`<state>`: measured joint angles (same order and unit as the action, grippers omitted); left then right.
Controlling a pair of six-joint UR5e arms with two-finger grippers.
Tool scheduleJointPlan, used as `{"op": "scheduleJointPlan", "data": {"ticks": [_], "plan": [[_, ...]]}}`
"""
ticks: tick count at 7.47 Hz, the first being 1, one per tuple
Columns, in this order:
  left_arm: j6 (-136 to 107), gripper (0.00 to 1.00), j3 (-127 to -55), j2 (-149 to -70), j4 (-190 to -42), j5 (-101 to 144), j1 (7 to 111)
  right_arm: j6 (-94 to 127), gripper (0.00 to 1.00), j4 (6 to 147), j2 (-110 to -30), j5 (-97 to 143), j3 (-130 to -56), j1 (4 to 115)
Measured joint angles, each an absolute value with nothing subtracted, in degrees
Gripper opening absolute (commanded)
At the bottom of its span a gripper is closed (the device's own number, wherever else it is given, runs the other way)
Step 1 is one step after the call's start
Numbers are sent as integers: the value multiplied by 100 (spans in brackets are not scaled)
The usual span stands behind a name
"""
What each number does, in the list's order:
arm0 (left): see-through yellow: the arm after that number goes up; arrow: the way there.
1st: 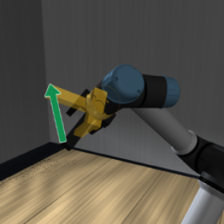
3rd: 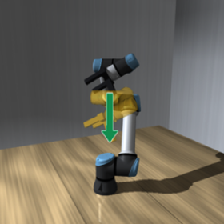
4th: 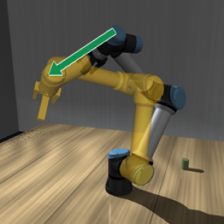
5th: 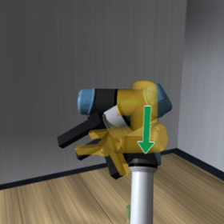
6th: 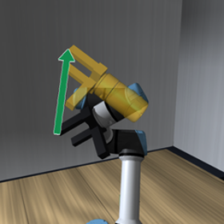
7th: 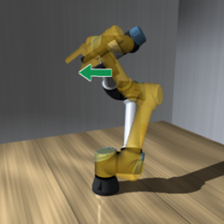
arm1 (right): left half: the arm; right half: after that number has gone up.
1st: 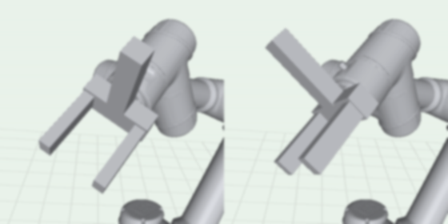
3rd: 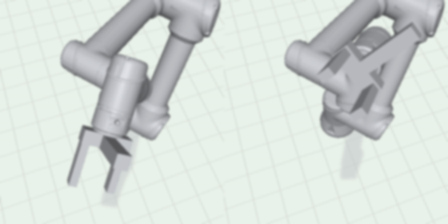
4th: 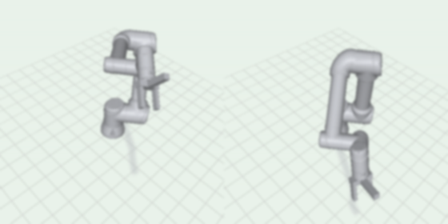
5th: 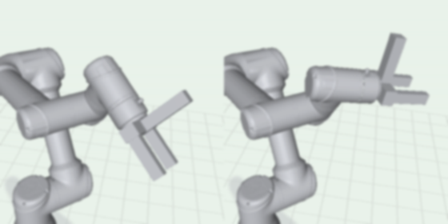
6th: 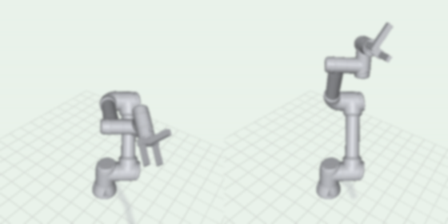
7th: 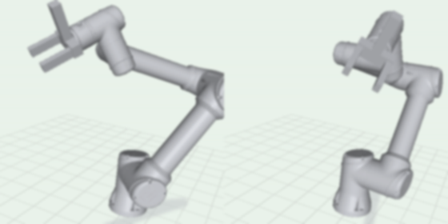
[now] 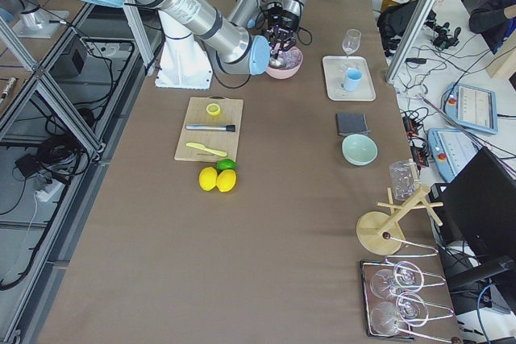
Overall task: Put ice in cup with scoop
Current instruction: 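Lower the scoop into the ice with the right gripper while left steadies bowl, then push the scoop through the ice cubes with the right gripper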
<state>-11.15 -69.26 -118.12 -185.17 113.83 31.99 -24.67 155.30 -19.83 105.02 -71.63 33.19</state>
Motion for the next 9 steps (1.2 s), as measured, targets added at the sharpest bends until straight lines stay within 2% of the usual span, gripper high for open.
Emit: {"op": "scheduleJointPlan", "data": {"ticks": [9], "plan": [[-1117,97,-6935,-11812,-18519,11373,3199,-2034,0,14940,-2058,10484,-7282,3171]]}}
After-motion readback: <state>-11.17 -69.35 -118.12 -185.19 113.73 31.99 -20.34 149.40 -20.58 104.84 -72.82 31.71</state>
